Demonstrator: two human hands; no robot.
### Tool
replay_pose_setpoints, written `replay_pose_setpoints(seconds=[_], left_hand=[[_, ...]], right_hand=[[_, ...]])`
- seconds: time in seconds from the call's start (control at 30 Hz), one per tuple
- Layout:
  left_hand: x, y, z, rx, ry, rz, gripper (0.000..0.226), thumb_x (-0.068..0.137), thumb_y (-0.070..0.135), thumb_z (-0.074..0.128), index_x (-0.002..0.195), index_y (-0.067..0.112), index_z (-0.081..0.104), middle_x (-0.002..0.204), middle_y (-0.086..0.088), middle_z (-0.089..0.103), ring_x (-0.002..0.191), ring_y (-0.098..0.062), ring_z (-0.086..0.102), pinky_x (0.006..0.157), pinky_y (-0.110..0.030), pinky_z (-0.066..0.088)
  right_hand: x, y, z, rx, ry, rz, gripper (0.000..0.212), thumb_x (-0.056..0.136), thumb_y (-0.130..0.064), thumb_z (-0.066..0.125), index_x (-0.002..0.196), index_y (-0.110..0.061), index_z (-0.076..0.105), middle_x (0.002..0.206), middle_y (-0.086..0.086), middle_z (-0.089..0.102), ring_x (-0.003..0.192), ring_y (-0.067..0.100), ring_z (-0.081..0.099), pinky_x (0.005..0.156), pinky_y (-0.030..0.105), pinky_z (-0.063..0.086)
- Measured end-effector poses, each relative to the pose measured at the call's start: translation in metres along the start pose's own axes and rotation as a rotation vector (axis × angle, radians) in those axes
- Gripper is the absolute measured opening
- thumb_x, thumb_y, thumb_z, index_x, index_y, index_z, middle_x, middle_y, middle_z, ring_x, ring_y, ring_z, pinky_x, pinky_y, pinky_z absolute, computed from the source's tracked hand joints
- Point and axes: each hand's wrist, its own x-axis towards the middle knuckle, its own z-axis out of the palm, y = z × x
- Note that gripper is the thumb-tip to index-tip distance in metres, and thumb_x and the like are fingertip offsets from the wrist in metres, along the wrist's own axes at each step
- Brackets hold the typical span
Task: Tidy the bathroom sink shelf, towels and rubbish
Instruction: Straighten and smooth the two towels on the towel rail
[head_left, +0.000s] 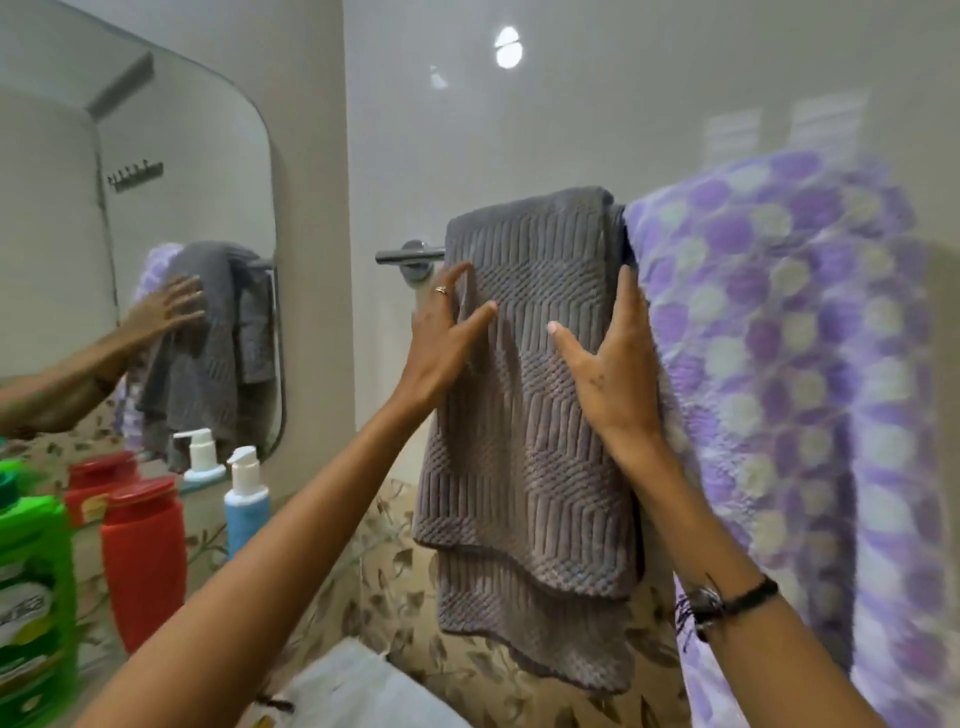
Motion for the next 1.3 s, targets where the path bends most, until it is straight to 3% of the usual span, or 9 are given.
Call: replay_pose_setpoints(seconds=[0.23, 0.3, 0.4, 0.5, 0.63, 0.8, 0.97, 1.1, 1.3], left_hand=[[0.049, 0.011, 0.014, -0.223, 0.019, -0.151, 0.082, 0.08, 0.04, 0.068, 0.145, 0.021, 0.021, 0.148, -0.005, 0.032, 0.134, -0.021, 0.034, 0.108, -0.033, 0.031], [0.051, 0.007, 0.02, -0.272, 0.037, -0.146, 0.085, 0.078, 0.035, 0.072, 0.144, 0.022, 0.021, 0.138, -0.003, 0.041, 0.129, -0.021, 0.043, 0.104, -0.031, 0.038], [0.05, -0.005, 0.022, -0.253, 0.05, -0.163, 0.093, 0.074, 0.031, 0.076, 0.144, 0.027, 0.016, 0.142, -0.006, 0.04, 0.126, -0.022, 0.046, 0.107, -0.042, 0.039], [0.043, -0.017, 0.022, -0.237, 0.08, -0.165, 0.092, 0.07, 0.028, 0.08, 0.142, 0.023, 0.023, 0.137, -0.007, 0.047, 0.12, -0.02, 0.051, 0.106, -0.042, 0.041], [0.016, -0.034, 0.021, -0.254, 0.106, -0.15, 0.087, 0.068, 0.024, 0.081, 0.139, 0.022, 0.031, 0.123, 0.002, 0.054, 0.111, -0.012, 0.057, 0.095, -0.028, 0.048], [-0.019, -0.048, 0.021, -0.359, 0.067, -0.223, 0.078, 0.069, 0.016, 0.079, 0.133, 0.022, 0.035, 0.114, 0.008, 0.058, 0.1, -0.002, 0.06, 0.073, -0.01, 0.052], [-0.026, -0.039, 0.014, -0.39, 0.062, -0.243, 0.069, 0.068, 0.011, 0.08, 0.122, 0.025, 0.039, 0.109, 0.006, 0.06, 0.09, 0.001, 0.064, 0.068, -0.01, 0.052], [-0.039, -0.04, 0.006, -0.431, 0.058, -0.252, 0.081, 0.056, 0.016, 0.082, 0.126, 0.024, 0.041, 0.116, 0.0, 0.062, 0.102, -0.012, 0.065, 0.083, -0.025, 0.053], [-0.058, -0.045, 0.006, -0.459, 0.03, -0.27, 0.086, 0.053, 0.018, 0.082, 0.128, 0.027, 0.04, 0.117, 0.002, 0.062, 0.102, -0.013, 0.065, 0.087, -0.029, 0.053]], right_hand=[[0.05, -0.004, 0.02, 0.157, 0.036, 0.141, 0.098, 0.073, -0.03, 0.078, 0.146, -0.003, 0.018, 0.15, 0.014, 0.033, 0.138, 0.023, 0.034, 0.114, 0.033, 0.027], [0.049, 0.0, 0.026, 0.186, 0.082, 0.149, 0.094, 0.072, -0.023, 0.079, 0.143, -0.002, 0.022, 0.145, 0.018, 0.038, 0.133, 0.025, 0.04, 0.108, 0.024, 0.028], [0.036, 0.008, 0.036, 0.227, 0.169, 0.139, 0.082, 0.071, -0.011, 0.078, 0.136, 0.0, 0.03, 0.134, 0.022, 0.048, 0.121, 0.029, 0.05, 0.09, 0.012, 0.03], [0.024, 0.017, 0.044, 0.271, 0.182, 0.158, 0.076, 0.07, -0.008, 0.078, 0.132, -0.001, 0.035, 0.128, 0.02, 0.055, 0.114, 0.027, 0.057, 0.084, 0.008, 0.034], [-0.001, 0.026, 0.043, 0.319, 0.125, 0.207, 0.072, 0.066, -0.009, 0.08, 0.127, -0.006, 0.043, 0.121, 0.015, 0.062, 0.109, 0.021, 0.061, 0.084, 0.015, 0.041], [-0.026, 0.034, 0.024, 0.298, -0.061, 0.247, 0.073, 0.064, -0.016, 0.084, 0.126, -0.014, 0.046, 0.121, 0.006, 0.063, 0.109, 0.016, 0.059, 0.079, 0.005, 0.034], [-0.013, 0.018, 0.004, 0.328, -0.261, 0.295, 0.089, 0.065, -0.036, 0.082, 0.137, -0.014, 0.033, 0.136, 0.004, 0.052, 0.117, 0.02, 0.055, 0.093, 0.023, 0.043], [0.017, -0.003, 0.003, 0.374, -0.183, 0.312, 0.103, 0.062, -0.057, 0.076, 0.142, -0.012, 0.029, 0.144, 0.005, 0.045, 0.13, 0.019, 0.045, 0.111, 0.04, 0.035], [0.023, -0.001, 0.012, 0.456, -0.055, 0.332, 0.09, 0.073, -0.024, 0.076, 0.145, -0.006, 0.025, 0.149, 0.009, 0.036, 0.136, 0.019, 0.036, 0.115, 0.039, 0.028]])
